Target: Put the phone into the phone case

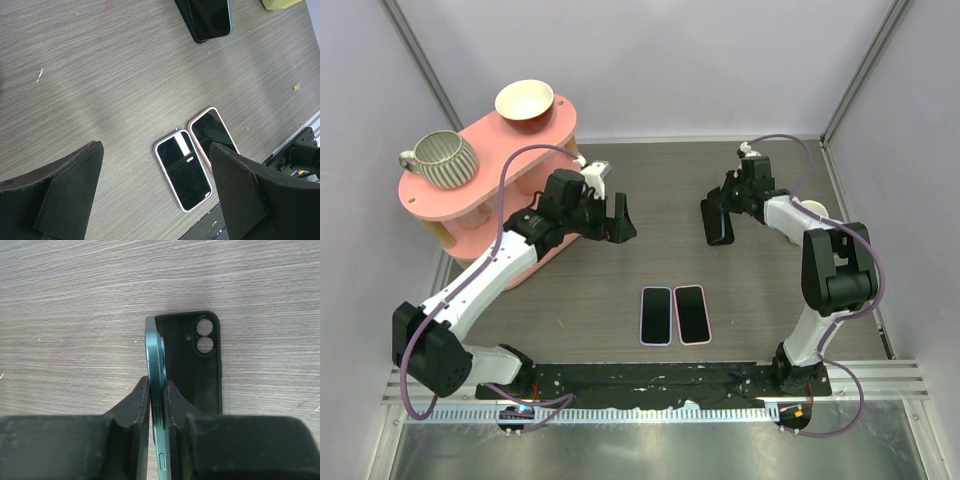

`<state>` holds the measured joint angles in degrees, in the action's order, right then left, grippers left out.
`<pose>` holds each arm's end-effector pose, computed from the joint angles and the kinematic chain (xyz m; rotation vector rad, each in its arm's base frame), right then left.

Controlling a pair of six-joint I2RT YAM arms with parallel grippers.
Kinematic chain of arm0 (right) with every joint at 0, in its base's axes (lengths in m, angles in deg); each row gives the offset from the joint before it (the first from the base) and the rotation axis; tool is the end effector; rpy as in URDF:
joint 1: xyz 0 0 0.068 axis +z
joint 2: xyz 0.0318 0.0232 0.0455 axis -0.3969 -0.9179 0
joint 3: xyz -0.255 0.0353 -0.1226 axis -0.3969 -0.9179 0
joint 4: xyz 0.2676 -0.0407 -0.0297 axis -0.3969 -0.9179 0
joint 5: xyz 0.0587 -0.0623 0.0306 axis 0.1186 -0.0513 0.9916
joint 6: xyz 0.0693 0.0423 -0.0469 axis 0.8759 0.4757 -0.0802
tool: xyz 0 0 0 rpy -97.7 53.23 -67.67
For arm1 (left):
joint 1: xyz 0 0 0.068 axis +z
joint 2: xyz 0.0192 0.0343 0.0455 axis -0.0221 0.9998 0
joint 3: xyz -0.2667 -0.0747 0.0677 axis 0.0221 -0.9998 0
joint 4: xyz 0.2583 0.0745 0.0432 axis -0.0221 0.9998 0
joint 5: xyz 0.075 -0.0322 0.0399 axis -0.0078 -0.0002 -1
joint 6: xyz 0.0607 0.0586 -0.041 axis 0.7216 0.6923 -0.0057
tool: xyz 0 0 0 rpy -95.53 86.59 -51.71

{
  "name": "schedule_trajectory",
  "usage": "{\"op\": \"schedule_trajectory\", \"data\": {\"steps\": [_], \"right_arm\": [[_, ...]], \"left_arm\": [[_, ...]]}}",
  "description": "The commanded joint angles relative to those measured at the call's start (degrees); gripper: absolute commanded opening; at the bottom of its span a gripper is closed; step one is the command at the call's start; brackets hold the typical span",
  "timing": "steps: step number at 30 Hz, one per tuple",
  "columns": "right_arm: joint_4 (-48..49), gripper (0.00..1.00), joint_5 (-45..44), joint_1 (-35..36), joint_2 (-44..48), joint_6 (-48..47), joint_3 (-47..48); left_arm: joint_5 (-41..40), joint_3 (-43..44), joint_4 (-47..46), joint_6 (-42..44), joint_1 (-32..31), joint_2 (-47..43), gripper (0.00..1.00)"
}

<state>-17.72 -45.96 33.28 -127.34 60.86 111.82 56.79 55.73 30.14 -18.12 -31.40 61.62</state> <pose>0.4293 0.0835 0.1834 0.1203 2.3010 0.3707 0.2839 -0.1888 0.3053 0.3102 2.2749 -0.7636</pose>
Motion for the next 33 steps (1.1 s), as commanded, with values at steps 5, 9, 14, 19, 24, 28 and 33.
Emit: {"op": "schedule_trajectory", "data": {"steps": [5, 9, 14, 19, 24, 28, 33], "right_arm": [[0.39, 0.01, 11.61, 0.04, 0.57, 2.94, 0.50], [2.50, 0.01, 14.51, 0.04, 1.63, 6.36, -2.31], [7.93, 0.01, 18.73, 0.22, 2.24, 9.53, -7.14], [11.47, 0.01, 20.93, 1.88, 3.30, 12.51, -11.80], [15.43, 0.01, 21.11, 3.21, 4.62, 15.68, -14.97], [15.87, 0.01, 19.54, 3.21, 6.37, 17.09, -16.38], [13.59, 0.01, 15.93, 3.21, 7.34, 14.38, -16.30]], "left_arm": [[0.44, 2.73, 1.45, 2.31, 0.16, 1.38, 0.84], [0.96, 2.38, 1.54, 1.79, 0.07, 1.73, 0.82], [0.61, 2.73, 1.45, 1.43, -0.46, 1.91, 0.80], [0.26, 3.17, 1.27, 0.20, -0.81, 2.78, 0.79], [-0.53, 5.02, 1.89, -0.67, -1.33, 4.80, 0.77], [-1.05, 7.03, 2.24, -2.52, -2.39, 7.35, 0.73], [-3.78, 9.93, 1.63, -4.62, -5.37, 12.96, 0.71]]}}
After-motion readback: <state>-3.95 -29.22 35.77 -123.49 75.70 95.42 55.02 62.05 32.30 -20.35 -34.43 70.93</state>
